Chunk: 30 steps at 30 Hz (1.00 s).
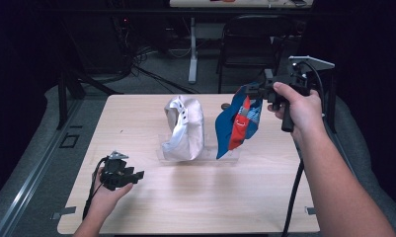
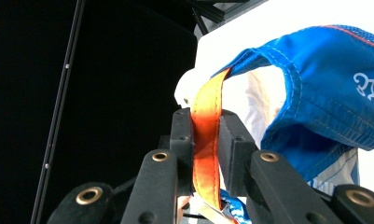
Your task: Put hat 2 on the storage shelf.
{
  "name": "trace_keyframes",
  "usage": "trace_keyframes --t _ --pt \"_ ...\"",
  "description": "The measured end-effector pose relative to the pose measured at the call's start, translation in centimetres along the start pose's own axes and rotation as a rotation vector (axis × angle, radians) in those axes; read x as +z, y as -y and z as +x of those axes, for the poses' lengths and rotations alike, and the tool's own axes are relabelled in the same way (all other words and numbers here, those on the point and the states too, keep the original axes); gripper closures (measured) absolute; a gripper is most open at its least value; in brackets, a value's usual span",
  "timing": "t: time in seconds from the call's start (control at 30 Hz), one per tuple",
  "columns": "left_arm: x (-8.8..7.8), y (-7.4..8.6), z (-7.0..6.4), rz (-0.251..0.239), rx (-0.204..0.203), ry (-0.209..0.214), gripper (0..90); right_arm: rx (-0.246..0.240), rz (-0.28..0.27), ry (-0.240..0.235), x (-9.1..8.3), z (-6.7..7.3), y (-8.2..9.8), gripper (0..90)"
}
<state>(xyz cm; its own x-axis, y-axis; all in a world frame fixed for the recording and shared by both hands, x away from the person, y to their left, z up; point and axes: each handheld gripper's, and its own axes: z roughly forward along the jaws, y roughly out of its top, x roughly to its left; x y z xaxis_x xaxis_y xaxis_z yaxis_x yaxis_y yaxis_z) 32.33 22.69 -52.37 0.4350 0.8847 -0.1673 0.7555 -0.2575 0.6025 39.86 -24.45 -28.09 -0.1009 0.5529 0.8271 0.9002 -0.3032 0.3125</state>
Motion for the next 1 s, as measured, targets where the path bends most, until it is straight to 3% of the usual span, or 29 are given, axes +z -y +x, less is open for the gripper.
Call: trace_keyframes --t 0.6,1.0 --pt "0.0 0.1 0.0 0.006 0.007 0.001 52.0 0.021 -0.009 0.06 2.2 0.1 -2.7 77.8" --pt "0.1 0.2 0.1 0.01 0.006 -0.005 52.0 0.008 0.006 0.089 2.2 -0.5 -3.1 77.8"
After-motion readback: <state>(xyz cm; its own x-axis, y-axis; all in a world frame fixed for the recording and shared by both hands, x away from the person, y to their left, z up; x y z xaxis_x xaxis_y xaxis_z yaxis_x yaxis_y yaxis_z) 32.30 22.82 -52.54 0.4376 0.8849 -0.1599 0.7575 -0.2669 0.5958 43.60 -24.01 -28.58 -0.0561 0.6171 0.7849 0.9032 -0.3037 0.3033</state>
